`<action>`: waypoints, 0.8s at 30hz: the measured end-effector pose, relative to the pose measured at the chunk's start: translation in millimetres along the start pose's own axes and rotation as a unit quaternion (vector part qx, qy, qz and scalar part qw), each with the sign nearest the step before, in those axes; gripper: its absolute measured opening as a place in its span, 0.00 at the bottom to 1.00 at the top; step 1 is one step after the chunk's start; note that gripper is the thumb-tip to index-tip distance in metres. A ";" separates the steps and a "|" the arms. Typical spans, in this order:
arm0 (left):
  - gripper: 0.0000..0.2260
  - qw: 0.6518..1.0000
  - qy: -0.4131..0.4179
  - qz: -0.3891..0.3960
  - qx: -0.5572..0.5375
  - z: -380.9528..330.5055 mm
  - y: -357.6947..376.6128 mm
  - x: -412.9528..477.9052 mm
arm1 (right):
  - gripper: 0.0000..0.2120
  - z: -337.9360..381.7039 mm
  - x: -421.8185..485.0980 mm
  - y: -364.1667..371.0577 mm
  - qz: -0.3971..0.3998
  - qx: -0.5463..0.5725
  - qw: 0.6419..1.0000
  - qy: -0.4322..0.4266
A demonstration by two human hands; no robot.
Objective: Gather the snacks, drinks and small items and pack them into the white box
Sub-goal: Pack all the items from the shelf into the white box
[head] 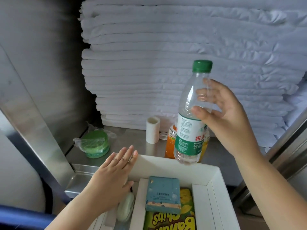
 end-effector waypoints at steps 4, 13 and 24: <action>0.33 1.000 0.000 0.013 0.012 5.3 7.7 4.0 | 0.32 -14.5 -17.1 13.4 0.075 -0.017 0.996 0.038; 0.29 0.997 0.019 0.012 -0.074 10.1 3.1 2.4 | 0.32 -37.1 -44.8 38.1 0.147 -0.012 0.987 0.058; 0.32 0.967 -0.071 -0.111 -0.220 6.4 -10.4 -3.7 | 0.37 -41.7 -48.7 45.2 0.321 -0.234 0.917 -0.044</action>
Point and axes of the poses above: each hand's wrist, its own x-axis towards the middle knuckle, its own y-axis out of the palm, z = x × y, the point moved 1 cm from there along x, towards the middle knuckle, and after that the axes turned 3 degrees about y, right-handed, at the moved point
